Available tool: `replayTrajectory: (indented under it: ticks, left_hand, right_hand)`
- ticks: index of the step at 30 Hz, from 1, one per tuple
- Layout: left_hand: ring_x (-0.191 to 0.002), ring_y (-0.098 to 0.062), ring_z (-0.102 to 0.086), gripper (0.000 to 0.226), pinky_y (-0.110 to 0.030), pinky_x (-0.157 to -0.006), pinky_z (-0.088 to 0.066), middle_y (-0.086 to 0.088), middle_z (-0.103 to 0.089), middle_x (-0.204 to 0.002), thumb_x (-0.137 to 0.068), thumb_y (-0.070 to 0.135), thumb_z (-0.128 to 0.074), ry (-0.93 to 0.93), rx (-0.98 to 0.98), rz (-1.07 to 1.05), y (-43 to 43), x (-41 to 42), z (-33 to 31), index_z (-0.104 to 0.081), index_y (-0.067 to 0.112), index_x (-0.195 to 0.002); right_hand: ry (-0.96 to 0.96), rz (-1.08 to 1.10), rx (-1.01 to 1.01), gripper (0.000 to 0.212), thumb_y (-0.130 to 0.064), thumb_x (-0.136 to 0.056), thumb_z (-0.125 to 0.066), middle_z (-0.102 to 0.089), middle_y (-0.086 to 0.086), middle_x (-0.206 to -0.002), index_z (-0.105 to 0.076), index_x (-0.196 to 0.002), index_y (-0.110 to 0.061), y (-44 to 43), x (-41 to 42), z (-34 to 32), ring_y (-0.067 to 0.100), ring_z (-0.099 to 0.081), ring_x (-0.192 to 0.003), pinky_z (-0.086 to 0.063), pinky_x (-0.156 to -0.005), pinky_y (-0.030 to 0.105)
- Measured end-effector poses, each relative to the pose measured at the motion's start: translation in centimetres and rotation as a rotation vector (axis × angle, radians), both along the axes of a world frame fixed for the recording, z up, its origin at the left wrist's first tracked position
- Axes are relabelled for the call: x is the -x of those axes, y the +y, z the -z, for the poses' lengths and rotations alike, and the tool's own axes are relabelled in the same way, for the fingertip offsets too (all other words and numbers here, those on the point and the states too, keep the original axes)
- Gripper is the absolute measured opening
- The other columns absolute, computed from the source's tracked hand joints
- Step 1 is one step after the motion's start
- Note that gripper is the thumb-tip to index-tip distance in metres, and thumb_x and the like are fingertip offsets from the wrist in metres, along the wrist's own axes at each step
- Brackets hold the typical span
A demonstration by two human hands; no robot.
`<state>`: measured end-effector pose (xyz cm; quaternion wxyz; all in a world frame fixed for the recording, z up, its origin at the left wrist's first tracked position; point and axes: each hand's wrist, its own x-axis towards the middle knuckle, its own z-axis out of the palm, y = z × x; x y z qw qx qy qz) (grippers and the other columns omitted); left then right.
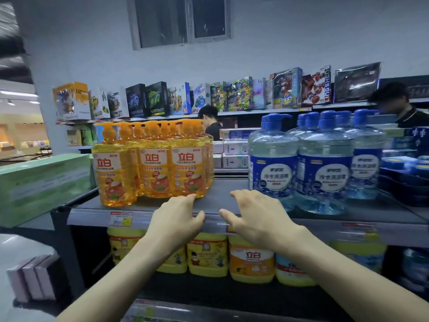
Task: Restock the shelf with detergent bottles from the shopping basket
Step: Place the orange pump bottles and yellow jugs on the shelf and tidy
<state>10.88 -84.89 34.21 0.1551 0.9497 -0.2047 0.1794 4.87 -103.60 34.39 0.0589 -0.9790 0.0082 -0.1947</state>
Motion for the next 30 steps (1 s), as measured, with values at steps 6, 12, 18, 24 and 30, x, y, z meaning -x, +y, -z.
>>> replayTrajectory:
  ticks: [6, 12, 18, 24, 30]
  left_hand:
    - [-0.141, -0.024, -0.053, 0.067, -0.043, -0.110, -0.049, -0.002, -0.055, -0.156, -0.101, 0.050, -0.054, -0.008, 0.028, 0.058, -6.1, 3.6, -0.3, -0.041, 0.022, -0.161]
    - [-0.136, -0.033, -0.056, 0.068, -0.048, -0.107, -0.052, -0.010, -0.060, -0.149, -0.100, 0.050, -0.054, 0.038, 0.040, 0.058, -11.1, 4.6, -0.1, -0.044, 0.017, -0.158]
    - [-0.126, -0.033, -0.062, 0.069, -0.047, -0.101, -0.056, -0.013, -0.066, -0.139, -0.096, 0.058, -0.058, 0.086, 0.136, 0.046, -13.0, 2.6, -0.1, -0.054, 0.012, -0.146]
    - [-0.107, -0.016, -0.073, 0.092, -0.043, -0.091, -0.062, 0.007, -0.078, -0.121, -0.067, 0.098, -0.057, 0.056, 0.329, 0.157, -14.0, 1.2, 0.6, -0.069, 0.036, -0.133]
    - [-0.096, -0.010, -0.075, 0.092, -0.042, -0.083, -0.064, 0.017, -0.080, -0.106, -0.053, 0.108, -0.055, 0.058, 0.413, 0.175, -14.6, -0.6, 1.6, -0.075, 0.045, -0.118]
  right_hand:
    - [-0.050, 0.038, 0.024, 0.056, -0.063, -0.102, -0.044, -0.064, -0.001, -0.133, -0.058, -0.137, -0.022, -6.1, 5.9, -0.1, 0.023, -0.058, -0.124, -0.049, -0.101, 0.044]
    - [-0.114, 0.154, 0.031, 0.047, -0.058, -0.102, -0.048, -0.067, -0.002, -0.121, -0.061, -0.128, -0.021, -12.8, 9.2, 0.3, 0.023, -0.061, -0.114, -0.047, -0.093, 0.039]
    - [-0.165, 0.263, -0.075, 0.039, -0.052, -0.101, -0.055, -0.062, 0.000, -0.109, -0.057, -0.118, -0.017, -17.3, 9.0, 0.9, 0.026, -0.064, -0.105, -0.044, -0.074, 0.037]
    - [-0.170, 0.325, -0.359, 0.071, -0.068, -0.092, -0.062, -0.063, 0.006, -0.131, -0.046, -0.142, -0.019, -19.5, 7.1, 1.5, 0.034, -0.064, -0.118, -0.053, -0.090, 0.046]
    - [-0.182, 0.303, -0.498, 0.087, -0.088, -0.073, -0.059, -0.069, -0.004, -0.124, -0.038, -0.137, -0.033, -20.0, 5.4, 2.0, 0.031, -0.067, -0.112, -0.056, -0.093, 0.050]
